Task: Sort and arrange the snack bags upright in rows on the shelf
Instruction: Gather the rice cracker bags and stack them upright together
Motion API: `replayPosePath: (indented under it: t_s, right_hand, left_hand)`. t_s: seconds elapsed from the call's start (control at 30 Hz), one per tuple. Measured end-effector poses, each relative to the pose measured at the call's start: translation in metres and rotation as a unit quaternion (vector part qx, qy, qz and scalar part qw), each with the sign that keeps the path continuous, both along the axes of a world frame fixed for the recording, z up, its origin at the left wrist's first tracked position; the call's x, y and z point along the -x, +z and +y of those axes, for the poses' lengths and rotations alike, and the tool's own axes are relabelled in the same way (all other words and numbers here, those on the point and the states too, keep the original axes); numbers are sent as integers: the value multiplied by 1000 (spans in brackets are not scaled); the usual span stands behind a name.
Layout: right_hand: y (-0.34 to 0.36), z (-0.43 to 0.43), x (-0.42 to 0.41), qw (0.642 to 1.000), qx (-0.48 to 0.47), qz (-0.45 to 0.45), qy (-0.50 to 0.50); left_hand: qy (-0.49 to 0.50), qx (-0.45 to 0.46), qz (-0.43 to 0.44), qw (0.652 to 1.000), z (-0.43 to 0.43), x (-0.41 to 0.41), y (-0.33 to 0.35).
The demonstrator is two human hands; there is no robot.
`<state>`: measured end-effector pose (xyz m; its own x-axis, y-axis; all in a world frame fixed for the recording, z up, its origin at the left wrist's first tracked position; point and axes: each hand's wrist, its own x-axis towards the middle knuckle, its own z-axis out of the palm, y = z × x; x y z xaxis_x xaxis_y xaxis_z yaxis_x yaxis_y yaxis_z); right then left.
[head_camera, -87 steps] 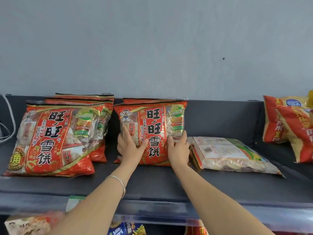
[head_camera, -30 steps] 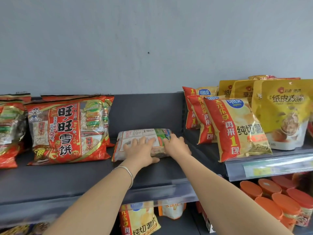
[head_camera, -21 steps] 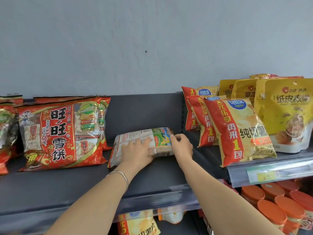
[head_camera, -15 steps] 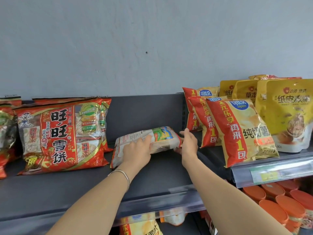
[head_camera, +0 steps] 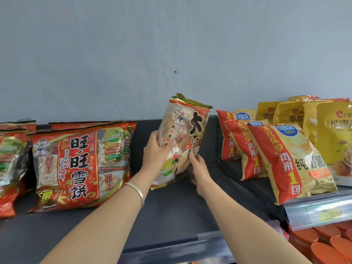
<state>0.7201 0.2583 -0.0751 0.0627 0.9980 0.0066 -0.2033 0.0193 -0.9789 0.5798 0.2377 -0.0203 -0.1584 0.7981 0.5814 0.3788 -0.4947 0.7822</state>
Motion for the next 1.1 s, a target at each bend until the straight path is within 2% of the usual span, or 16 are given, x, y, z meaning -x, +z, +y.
replayPosePath:
  t_s: [0.1, 0.33, 0.57, 0.63, 0.73, 0.83, 0.87, 0.93, 1.0, 1.1]
  right_hand:
    - [-8, 7, 1, 1000, -16, -3, -17]
    - [-6, 23, -13, 992, -36, -84, -85]
    - [-13, 28, -16, 971, -43, -173, -157]
    - [-12, 27, -16, 961, -54, -184, -198]
    - [-11, 28, -21, 944, -69, -217, -240]
    - [-14, 30, -22, 906, -11, -364, -215]
    - [-16, 30, -21, 890, 4, -406, -208]
    - [-19, 29, -21, 874, 13, -433, -219]
    - [-19, 28, -23, 884, -2, -407, -230]
    - [-20, 30, -23, 914, -50, -352, -195]
  left_hand:
    - [-64, 6, -44, 997, 8, 3, -12]
    - [-89, 68, -200, 973, 28, 8, -33]
    - [19, 119, -223, 967, 42, 0, -42]
    - [48, 128, -160, 978, 45, -7, -40]
    - [52, 89, 50, 993, 42, -20, -52]
    - [38, 129, 194, 972, 40, -19, -77]
    - [20, 153, 198, 968, 40, -16, -82]
    - [-7, 167, 171, 971, 40, -11, -87]
    - [6, 151, 167, 974, 38, -9, -86]
    - [61, 119, 198, 971, 36, -4, -84]
